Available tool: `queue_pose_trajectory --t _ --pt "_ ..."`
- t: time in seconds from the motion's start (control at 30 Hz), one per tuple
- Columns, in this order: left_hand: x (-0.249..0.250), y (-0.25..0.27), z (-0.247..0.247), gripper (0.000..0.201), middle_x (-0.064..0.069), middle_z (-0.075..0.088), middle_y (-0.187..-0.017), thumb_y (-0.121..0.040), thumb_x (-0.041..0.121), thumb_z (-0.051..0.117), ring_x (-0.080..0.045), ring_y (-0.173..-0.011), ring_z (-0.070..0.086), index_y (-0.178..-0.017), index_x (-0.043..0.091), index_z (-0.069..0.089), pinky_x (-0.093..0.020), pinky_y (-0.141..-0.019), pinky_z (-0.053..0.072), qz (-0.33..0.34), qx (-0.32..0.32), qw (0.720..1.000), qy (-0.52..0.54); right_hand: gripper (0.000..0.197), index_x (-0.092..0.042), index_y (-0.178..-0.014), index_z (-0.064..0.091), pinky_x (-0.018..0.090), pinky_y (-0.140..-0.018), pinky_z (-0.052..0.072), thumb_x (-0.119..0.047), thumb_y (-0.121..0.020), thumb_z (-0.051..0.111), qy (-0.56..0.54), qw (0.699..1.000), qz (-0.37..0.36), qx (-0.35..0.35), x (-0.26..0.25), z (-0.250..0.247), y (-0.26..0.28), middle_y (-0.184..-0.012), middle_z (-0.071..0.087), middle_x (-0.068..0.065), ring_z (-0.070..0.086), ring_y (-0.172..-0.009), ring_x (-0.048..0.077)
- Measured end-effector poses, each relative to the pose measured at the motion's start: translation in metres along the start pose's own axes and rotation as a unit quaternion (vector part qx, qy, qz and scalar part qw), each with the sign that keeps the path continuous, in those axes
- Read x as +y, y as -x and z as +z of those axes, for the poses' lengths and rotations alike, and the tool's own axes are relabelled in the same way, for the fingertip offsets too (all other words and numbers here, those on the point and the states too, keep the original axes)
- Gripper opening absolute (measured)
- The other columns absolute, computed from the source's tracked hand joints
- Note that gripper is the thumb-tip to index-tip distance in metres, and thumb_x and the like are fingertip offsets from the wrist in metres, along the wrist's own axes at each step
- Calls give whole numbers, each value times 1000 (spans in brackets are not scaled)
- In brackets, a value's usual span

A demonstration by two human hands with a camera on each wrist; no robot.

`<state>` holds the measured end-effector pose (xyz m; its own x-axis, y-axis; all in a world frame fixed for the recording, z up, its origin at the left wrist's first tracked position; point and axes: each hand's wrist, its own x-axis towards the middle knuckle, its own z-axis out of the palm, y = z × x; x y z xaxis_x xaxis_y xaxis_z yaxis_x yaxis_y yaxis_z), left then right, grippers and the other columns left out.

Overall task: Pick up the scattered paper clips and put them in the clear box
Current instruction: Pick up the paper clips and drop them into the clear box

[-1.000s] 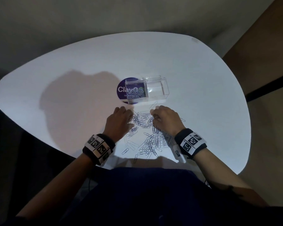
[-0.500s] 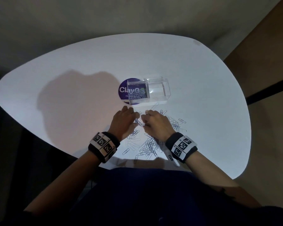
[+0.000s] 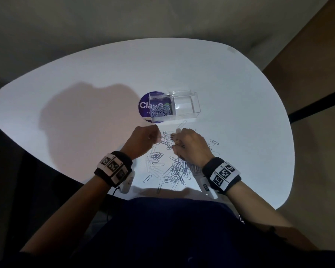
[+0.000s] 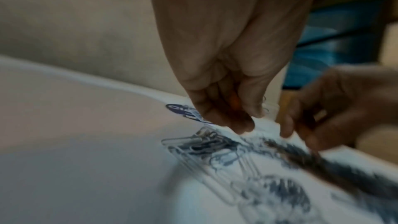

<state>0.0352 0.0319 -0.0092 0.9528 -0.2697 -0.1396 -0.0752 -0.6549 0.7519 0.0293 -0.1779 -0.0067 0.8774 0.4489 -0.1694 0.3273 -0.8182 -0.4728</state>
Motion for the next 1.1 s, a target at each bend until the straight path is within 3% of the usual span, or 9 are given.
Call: queue_pose_trajectory --t 0.07,0.17,0.27,0.5,0.7,0.8,0.93,1.0,1.1 --pt "-2 3 -7 6 -1 70 -71 -82 4 70 -13 -62 66 -81 9 67 -27 -68 54 -54 -6 995 87 16 -16 -79 54 38 -70 52 -18 -85 68 -6 999 -25 -24 -9 7 -4 -86 52 -2 60 -99 29" --pt "-7 9 -17 9 -8 71 -75 -85 1 68 -20 -63 67 -93 3 70 -26 -68 56 -102 -24 975 197 29 -12 -107 65 38 -80 52 -31 -86 72 12 998 -28 -57 -19 20 -14 -117 62 8 57 -114 28" --pt "-12 15 -23 13 -13 67 -78 -88 -1 62 -19 -65 59 -100 -1 68 -25 -61 51 -122 -42 951 280 52 -12 -122 62 38 -74 53 -41 -81 76 44 995 -44 -76 -26 30 -19 -116 56 7 54 -107 25" --pt "-5 21 -22 26 -8 54 -62 -88 22 47 -20 -53 40 -69 8 57 -26 -49 30 -207 -10 872 444 12 -10 -76 62 38 -64 54 -13 -84 71 -29 998 -51 -2 -15 36 -18 -90 60 5 60 -75 25" --pt "-5 20 -11 36 -3 47 -57 -98 21 51 -15 -49 34 -63 12 55 -24 -46 26 -186 -32 927 325 20 -12 -69 56 37 -66 52 -2 -77 72 -150 989 -15 -15 -5 26 -15 -72 65 3 59 -66 19" --pt "-9 20 -7 25 2 49 -55 -98 14 47 -13 -47 35 -84 2 64 -22 -45 28 -188 -38 937 292 14 -5 -85 69 20 -73 53 0 -77 79 -295 954 48 -17 3 21 -10 -75 67 4 64 -74 17" --pt "-11 16 -3 18 -2 49 -59 -92 6 48 -12 -47 37 -88 4 66 -23 -46 27 -221 -5 938 266 32 0 -118 67 35 -76 59 5 -87 69 -492 858 127 -72 11 13 -9 -79 69 9 68 -74 28" --pt "-12 14 -2 16 -3 52 -61 -87 9 52 -13 -50 38 -80 9 67 -23 -48 30 -222 16 944 242 26 8 -116 67 27 -64 57 6 -93 55 -544 822 146 -78 12 8 -8 -80 69 11 64 -69 22" --pt "-16 14 -2 15 -6 63 -70 -84 20 56 -15 -58 48 -79 9 64 -28 -58 41 -180 27 971 157 19 11 -85 65 23 -53 52 0 -85 50 -629 756 170 -59 8 4 -8 -71 63 10 58 -67 27"
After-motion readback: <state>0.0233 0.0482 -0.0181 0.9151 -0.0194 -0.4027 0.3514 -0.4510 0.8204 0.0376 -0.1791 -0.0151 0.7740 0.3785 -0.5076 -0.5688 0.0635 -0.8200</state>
